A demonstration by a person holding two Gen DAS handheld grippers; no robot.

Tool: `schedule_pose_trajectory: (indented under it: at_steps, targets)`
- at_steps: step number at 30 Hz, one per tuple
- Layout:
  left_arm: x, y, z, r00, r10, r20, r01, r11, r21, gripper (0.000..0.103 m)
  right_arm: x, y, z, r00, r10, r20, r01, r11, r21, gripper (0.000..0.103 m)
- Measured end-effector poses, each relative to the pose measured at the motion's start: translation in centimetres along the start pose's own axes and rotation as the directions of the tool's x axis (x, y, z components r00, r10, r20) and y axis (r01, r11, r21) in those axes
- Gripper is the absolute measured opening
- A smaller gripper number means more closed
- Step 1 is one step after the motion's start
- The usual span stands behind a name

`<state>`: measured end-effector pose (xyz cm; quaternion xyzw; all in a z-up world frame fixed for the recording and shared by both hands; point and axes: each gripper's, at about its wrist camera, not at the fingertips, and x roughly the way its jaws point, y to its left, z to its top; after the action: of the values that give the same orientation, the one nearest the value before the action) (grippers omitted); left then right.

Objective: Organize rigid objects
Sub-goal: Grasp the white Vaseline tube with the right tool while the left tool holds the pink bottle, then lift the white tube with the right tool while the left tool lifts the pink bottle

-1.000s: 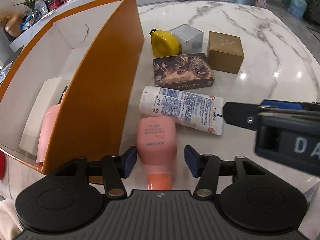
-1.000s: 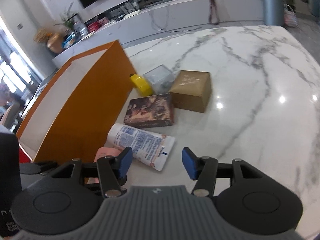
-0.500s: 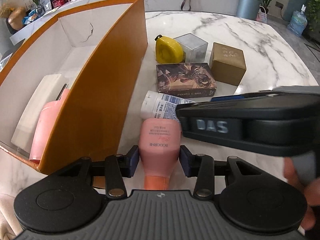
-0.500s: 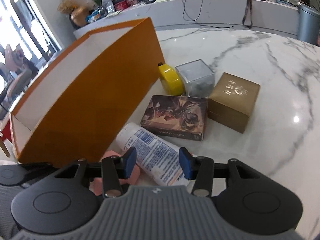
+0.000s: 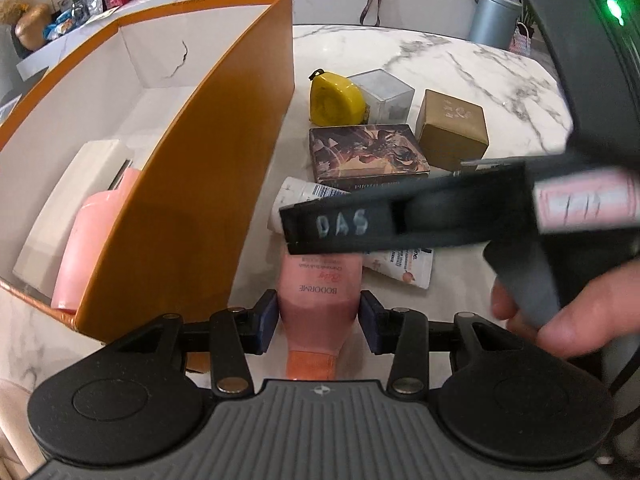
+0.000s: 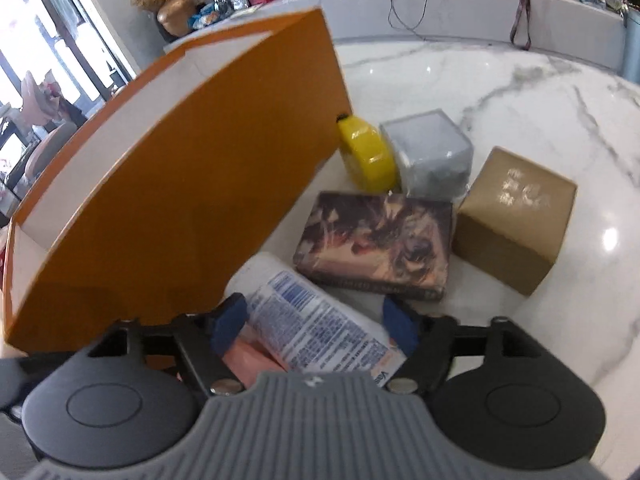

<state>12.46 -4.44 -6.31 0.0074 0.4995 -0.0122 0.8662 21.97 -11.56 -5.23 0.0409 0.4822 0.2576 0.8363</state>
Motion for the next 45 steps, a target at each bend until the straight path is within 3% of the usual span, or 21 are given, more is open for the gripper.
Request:
schedule_pose_trajectory:
  at_steps: [3, 7, 9, 13, 15, 18, 21, 23, 29, 36, 45]
  targets:
    - [-0.2, 0.2, -0.3, 1.000, -0.011, -0.006, 0.011, 1.000, -0.008, 0.049, -0.3, 0.4, -0.4, 1.000, -0.018, 0.007, 0.018, 1.000, 0.007, 0.070]
    - [-0.2, 0.2, -0.5, 1.000, -0.007, -0.001, 0.007, 1.000, -0.014, 0.049, -1.5, 0.1, -1.3, 0.999, -0.040, -0.007, 0.040, 0.997, 0.067, 0.055]
    - [-0.3, 0.2, -0.7, 1.000, -0.005, 0.000, 0.005, 1.000, -0.018, 0.049, -2.5, -0.4, -2.2, 0.998, -0.056, -0.009, 0.056, 0.991, 0.118, 0.044]
    - [-0.4, 0.1, -0.8, 1.000, -0.005, -0.002, 0.005, 1.000, -0.027, 0.049, -4.0, -1.2, -3.4, 0.992, -0.121, -0.027, 0.124, 0.978, 0.167, 0.009]
    - [-0.5, 0.1, -0.9, 1.000, -0.004, -0.004, 0.003, 1.000, -0.029, 0.049, -4.3, -1.4, -3.6, 0.989, -0.139, -0.045, 0.144, 0.975, 0.170, 0.006]
    - [-0.5, 0.0, -0.9, 1.000, 0.006, -0.001, -0.006, 1.000, -0.018, 0.049, -4.8, -1.5, -3.8, 0.989, -0.143, -0.027, 0.146, 0.974, 0.174, 0.007]
    - [-0.3, -0.1, -1.0, 1.000, 0.020, 0.007, -0.020, 1.000, -0.013, 0.049, -5.0, -0.8, -3.5, 0.994, -0.107, 0.011, 0.104, 0.981, 0.164, 0.019]
    - [-0.4, -0.1, -1.0, 1.000, 0.024, 0.008, -0.024, 1.000, -0.013, 0.049, -4.4, 0.2, -2.9, 0.996, -0.092, 0.018, 0.090, 0.990, 0.106, 0.041]
    - [-0.2, -0.2, -0.8, 1.000, 0.029, 0.003, -0.029, 1.000, 0.002, 0.049, -2.2, 1.5, -2.1, 0.995, -0.103, -0.003, 0.103, 0.995, 0.016, 0.052]
    - [-0.3, -0.1, -1.0, 1.000, 0.023, 0.005, -0.023, 1.000, 0.002, 0.049, -0.9, 2.4, -1.8, 0.991, -0.136, 0.016, 0.137, 0.990, -0.040, 0.056]
    - [-0.1, 0.3, -1.5, 1.000, 0.004, -0.013, -0.004, 1.000, -0.013, 0.051, -3.2, 1.3, -3.2, 0.980, -0.191, -0.046, 0.193, 0.981, 0.031, 0.053]
